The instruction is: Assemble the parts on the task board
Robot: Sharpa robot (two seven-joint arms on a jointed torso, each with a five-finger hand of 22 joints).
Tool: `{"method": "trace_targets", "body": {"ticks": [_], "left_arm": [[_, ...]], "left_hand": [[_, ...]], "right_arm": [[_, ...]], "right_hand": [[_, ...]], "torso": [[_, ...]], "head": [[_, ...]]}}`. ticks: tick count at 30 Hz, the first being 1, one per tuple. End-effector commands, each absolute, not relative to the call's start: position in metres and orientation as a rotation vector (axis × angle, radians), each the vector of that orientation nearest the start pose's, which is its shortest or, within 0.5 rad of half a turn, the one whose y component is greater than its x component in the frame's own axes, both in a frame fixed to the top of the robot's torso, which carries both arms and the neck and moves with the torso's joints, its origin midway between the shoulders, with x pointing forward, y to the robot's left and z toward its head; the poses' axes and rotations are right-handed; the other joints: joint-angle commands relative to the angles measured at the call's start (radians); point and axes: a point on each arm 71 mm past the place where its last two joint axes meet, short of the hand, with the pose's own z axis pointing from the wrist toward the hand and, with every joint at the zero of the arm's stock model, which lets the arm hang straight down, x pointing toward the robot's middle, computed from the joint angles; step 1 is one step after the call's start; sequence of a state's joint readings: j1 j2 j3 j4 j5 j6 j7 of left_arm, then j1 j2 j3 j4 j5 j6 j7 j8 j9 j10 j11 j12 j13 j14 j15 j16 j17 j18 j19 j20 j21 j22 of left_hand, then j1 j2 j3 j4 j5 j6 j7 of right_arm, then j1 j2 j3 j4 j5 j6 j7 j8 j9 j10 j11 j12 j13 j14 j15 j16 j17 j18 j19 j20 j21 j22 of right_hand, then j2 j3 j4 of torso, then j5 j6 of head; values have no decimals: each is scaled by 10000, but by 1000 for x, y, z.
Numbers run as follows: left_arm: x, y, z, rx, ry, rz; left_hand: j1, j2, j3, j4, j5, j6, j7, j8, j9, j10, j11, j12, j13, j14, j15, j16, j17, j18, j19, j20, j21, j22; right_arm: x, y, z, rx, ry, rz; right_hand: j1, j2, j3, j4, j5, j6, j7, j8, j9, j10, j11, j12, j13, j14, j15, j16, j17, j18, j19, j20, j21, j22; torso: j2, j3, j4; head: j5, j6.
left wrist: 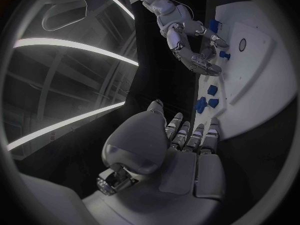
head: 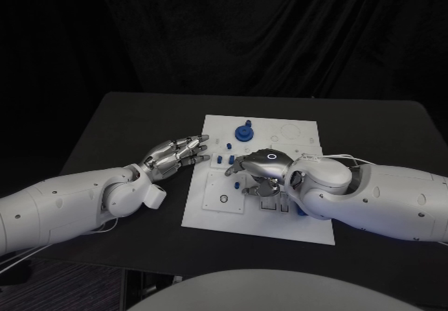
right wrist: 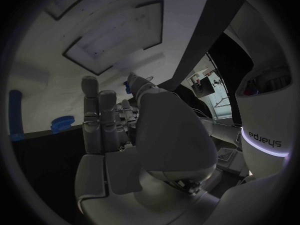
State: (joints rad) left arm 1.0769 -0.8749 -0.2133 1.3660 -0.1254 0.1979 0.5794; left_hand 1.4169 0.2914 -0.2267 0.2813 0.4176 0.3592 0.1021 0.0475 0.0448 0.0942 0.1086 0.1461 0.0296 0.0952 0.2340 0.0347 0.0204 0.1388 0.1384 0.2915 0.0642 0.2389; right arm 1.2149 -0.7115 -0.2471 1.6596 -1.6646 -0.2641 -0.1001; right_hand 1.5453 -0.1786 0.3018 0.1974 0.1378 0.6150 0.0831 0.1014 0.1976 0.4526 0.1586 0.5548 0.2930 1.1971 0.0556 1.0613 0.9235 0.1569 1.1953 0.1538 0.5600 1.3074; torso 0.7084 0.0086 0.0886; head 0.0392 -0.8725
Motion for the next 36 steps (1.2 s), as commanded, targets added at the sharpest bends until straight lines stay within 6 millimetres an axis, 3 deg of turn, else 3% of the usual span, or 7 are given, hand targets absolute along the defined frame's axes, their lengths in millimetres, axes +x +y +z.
{"method": "trace_targets", "body": {"ticks": [1, 6, 7, 11, 19, 28, 36], "left_arm": [[441, 250, -288, -10108, 16888, -18377], [441, 252, -286, -10032, 16534, -18337], [441, 252, -286, -10000, 16420, -18344], [441, 254, -282, -9816, 15841, -18401], [440, 257, -275, -9376, 14630, -18329], [438, 259, -272, -9264, 14321, -18344], [439, 260, -272, -9184, 14155, -18343]], "left_hand": [[95, -30, 49, 11, 60, 69, -7, 51, 17, -13, -85, -22, 5, 50, -18, 58, 10, -81, 58, 20, 44, -19], [143, -95, 80, 27, 62, 145, 76, 74, 25, -7, -25, 9, 8, -348, -381, -89, -51, -26, -287, -47, -136, -439], [102, -120, 29, 57, 27, 238, 128, 100, 35, 13, -26, 47, 13, -547, -688, -162, -83, 128, -508, -225, -248, -688], [13, -139, -75, 88, -38, 368, 176, 136, 46, 54, 3, 129, 22, -687, -1039, -205, -113, 373, -741, -532, -357, -965], [-262, -124, -351, 119, -187, 630, -10, 193, 54, 132, -299, 323, 35, -938, -1618, -337, -197, 223, -1017, -1309, -426, -1337], [-141, -116, -355, 103, -125, 231, -302, 72, -2, 45, -265, 292, 24, -936, -1437, -336, -196, 161, -1006, -1161, -407, -1333], [-116, -150, -437, 108, -123, -381, -867, -78, -67, -14, -122, 283, 17, -944, -1417, -341, -200, 25, -1133, -1314, -472, -1629]], "right_arm": [[409, -99, -228, -5943, 16704, 8088], [415, -110, -205, -5578, 16367, 7995], [417, -113, -200, -5489, 16336, 7930], [425, -128, -177, -5207, 16261, 7427], [442, -171, -149, -4532, 16542, 5821], [450, -212, -154, -3908, 17043, 4213], [444, -220, -167, -3838, 17429, 3923]], "right_hand": [[165, 9, -127, 191, -60, -3, -28, -38, -79, -87, 11, 177, -7, -65, 10, 62, -51, 110, -45, 18, -41, 377], [279, 1, -262, 563, -119, 713, 73, 153, -29, -27, -13, 541, -34, -78, 60, 152, -151, 97, -5, 53, -29, 383], [278, 5, -273, 602, -123, 731, 79, 157, -40, 20, -17, 591, -36, -78, 81, 164, -159, 95, -5, 65, -39, 381], [117, 73, -341, 859, -125, 1224, 341, 383, -13, 401, -24, 875, -64, 8, 147, 309, -131, 67, 95, 125, 111, 412], [-1296, 242, -625, 937, -498, 1783, 512, 460, -168, 1555, -180, 923, -569, 923, 25, 1152, 530, -132, 1012, 50, 1579, 716], [-1881, -68, -850, 975, -818, 1948, 307, 340, -417, 2033, -181, 30, -1365, 1400, -9, 1492, 856, -250, 1467, 5, 2271, 870], [-2167, -334, -1028, 993, -847, 1867, 209, 167, -611, 2307, -164, -604, -1835, 1599, -10, 1607, 989, -298, 1649, -13, 2576, 933]], "torso": [[-8, 2, -7], [-20, -2, -10], [-23, -3, -12], [-22, -9, 0], [-12, -7, 0], [-8, -60, 13], [11, 11, 32]], "head": [[1, -2], [36, -2], [37, -2], [42, -2], [45, -2], [98, -2], [8, -2]]}}
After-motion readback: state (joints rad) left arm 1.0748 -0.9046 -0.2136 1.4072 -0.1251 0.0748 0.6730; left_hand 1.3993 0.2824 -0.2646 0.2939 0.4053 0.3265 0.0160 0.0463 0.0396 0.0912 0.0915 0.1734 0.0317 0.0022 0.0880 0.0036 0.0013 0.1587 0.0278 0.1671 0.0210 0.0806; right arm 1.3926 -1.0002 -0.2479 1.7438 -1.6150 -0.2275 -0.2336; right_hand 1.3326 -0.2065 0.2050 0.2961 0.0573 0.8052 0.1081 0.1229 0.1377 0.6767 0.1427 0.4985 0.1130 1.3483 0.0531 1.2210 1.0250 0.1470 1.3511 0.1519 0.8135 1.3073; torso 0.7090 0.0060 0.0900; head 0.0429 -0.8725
